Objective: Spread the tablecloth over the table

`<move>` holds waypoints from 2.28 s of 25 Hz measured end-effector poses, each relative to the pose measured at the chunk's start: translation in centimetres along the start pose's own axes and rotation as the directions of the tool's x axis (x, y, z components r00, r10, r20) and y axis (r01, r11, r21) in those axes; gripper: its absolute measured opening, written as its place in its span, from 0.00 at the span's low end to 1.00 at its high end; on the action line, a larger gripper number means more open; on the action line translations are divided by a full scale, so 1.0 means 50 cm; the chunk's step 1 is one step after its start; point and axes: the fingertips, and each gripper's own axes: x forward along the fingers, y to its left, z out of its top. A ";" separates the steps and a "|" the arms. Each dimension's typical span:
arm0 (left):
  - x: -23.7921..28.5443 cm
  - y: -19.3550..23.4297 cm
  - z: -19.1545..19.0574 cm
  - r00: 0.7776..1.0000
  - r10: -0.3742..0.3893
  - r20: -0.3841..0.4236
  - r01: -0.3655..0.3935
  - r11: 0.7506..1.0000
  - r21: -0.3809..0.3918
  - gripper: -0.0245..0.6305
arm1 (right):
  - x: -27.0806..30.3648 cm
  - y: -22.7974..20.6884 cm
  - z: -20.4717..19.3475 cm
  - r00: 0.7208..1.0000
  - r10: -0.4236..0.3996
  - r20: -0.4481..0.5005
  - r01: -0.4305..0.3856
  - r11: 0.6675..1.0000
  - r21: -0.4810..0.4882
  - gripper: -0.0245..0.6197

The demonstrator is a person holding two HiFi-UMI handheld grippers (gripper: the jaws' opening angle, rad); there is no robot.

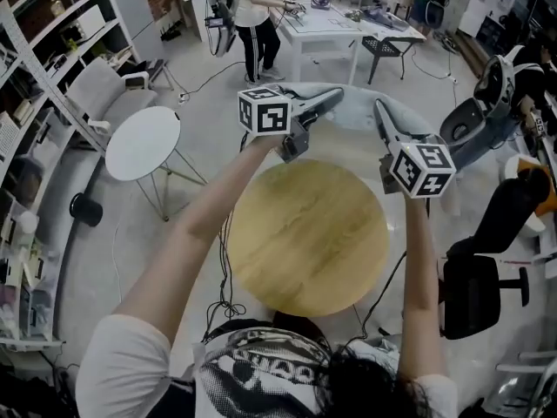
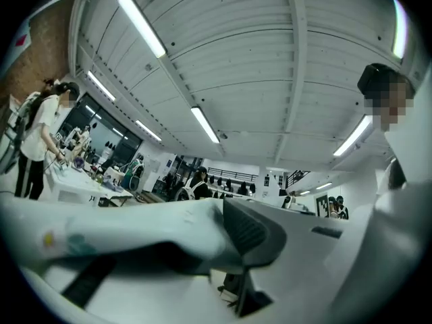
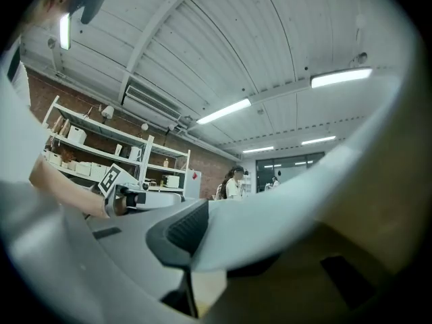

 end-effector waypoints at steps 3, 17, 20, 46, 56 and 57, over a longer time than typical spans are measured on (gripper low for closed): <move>-0.051 -0.023 -0.061 0.999 -0.003 -0.033 0.001 0.998 -0.055 0.13 | -0.036 0.052 -0.053 0.999 -0.006 -0.034 0.008 0.999 0.049 0.15; -0.325 -0.248 -0.276 0.981 -0.067 -0.183 0.018 0.966 -0.257 0.13 | -0.286 0.360 -0.226 0.992 -0.080 -0.096 0.107 0.939 0.327 0.15; -0.382 -0.298 -0.326 0.973 -0.090 -0.211 0.025 0.956 -0.292 0.12 | -0.343 0.424 -0.266 0.991 -0.085 -0.104 0.121 0.899 0.422 0.15; -0.579 -0.453 -0.690 0.884 -0.260 -0.388 -0.053 0.769 -0.637 0.12 | -0.591 0.642 -0.563 0.935 -0.180 -0.304 0.341 0.687 0.642 0.13; -0.637 -0.449 -0.898 0.776 -0.173 -0.607 -0.273 0.775 -0.570 0.14 | -0.644 0.684 -0.765 0.862 -0.113 -0.495 0.444 0.639 0.628 0.12; -0.642 -0.448 -0.910 0.768 -0.153 -0.622 -0.289 0.784 -0.550 0.14 | -0.648 0.688 -0.779 0.857 -0.110 -0.504 0.452 0.630 0.631 0.12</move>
